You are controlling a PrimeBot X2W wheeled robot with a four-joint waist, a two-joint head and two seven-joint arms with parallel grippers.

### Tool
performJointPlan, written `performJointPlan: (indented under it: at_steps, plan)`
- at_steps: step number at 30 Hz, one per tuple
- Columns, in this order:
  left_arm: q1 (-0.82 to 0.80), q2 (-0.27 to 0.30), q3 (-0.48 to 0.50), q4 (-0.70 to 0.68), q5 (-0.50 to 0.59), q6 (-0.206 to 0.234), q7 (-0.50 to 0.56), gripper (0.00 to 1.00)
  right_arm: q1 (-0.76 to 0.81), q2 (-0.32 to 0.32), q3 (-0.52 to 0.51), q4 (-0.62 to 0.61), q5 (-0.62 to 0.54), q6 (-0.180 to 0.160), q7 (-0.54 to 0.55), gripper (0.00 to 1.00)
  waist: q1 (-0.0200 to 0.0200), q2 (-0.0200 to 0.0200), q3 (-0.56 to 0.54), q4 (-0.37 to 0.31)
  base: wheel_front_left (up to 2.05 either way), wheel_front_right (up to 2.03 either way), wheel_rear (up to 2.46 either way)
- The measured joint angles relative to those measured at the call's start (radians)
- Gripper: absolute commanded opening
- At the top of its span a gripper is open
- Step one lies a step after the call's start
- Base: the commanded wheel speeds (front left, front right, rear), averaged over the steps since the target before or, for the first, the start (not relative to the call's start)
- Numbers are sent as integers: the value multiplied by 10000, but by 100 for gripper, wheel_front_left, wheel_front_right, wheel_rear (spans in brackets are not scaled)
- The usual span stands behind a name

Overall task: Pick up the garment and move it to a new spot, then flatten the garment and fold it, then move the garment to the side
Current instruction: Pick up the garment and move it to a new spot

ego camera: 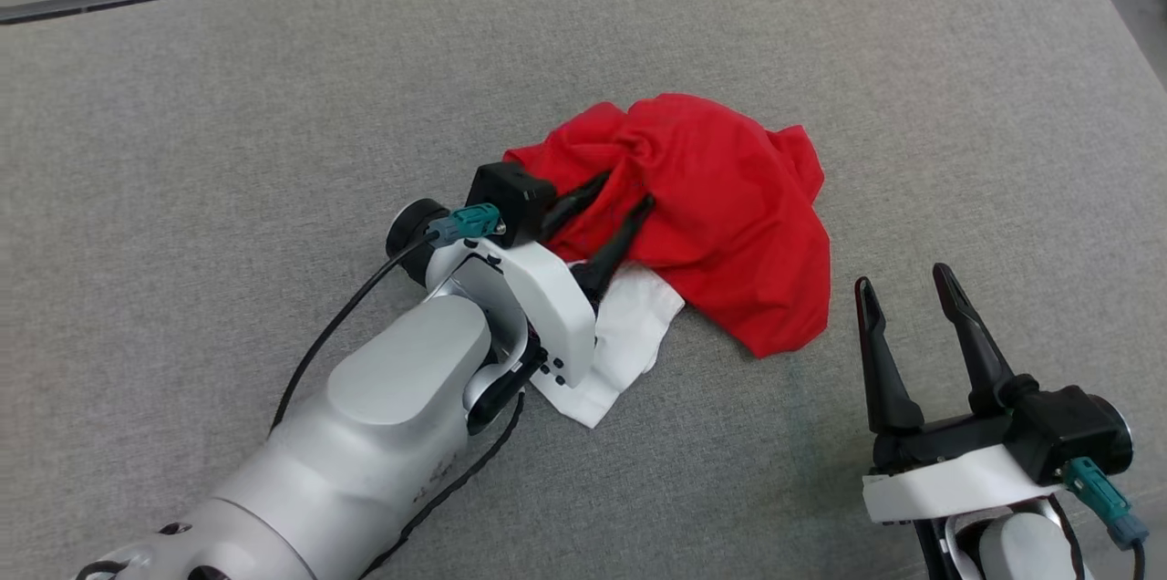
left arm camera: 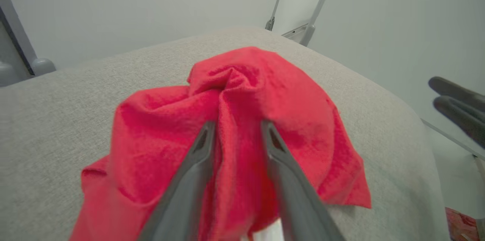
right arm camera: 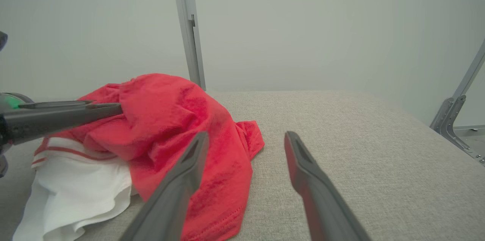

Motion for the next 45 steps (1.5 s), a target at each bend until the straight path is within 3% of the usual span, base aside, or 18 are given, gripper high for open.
performJointPlan:
  at_steps: [4,6,12,13,15,22,26,30,34,45]
  plan:
    - [303,-238,439,54,-96,4,-462,100,140,4,98,127,-293,2,0,100,0,0,-419,214,0,0,0]
    - [671,-190,1212,-337,-59,268,-489,100,296,6,222,173,-408,2,0,100,0,0,-790,361,0,0,0]
    - [3258,882,3622,-2610,982,976,-518,100,743,4,382,155,-456,2,0,100,0,0,-2040,893,0,0,0]
    - [4229,1181,4541,-3405,1373,1369,-518,100,928,15,324,136,-445,2,0,100,0,0,-2416,1103,0,0,0]
    - [5191,1298,5722,-4293,1766,1735,-525,100,1049,-4,163,50,-410,2,0,100,0,0,-2705,1375,0,0,0]
    - [8619,863,8844,-6238,4299,2472,-520,100,1318,8,-17,-67,-228,0,0,100,0,0,-3438,2232,0,0,0]
    - [10172,111,10100,-6844,5438,2259,-518,100,1551,6,-222,-136,-171,0,0,100,-1,0,-3713,2538,0,0,0]
    - [10916,-305,10575,-7438,6711,1755,-525,100,1832,6,-407,-82,-138,0,0,100,0,0,-3818,2736,0,0,0]
    - [11339,-453,10621,-7390,7478,1643,-523,100,2108,4,-491,67,-148,0,0,100,-1,0,-3852,2794,0,0,0]
    - [11303,-502,10366,-7421,7816,1645,-523,100,2256,4,-368,130,-138,0,0,100,-1,0,-3839,2647,0,0,0]
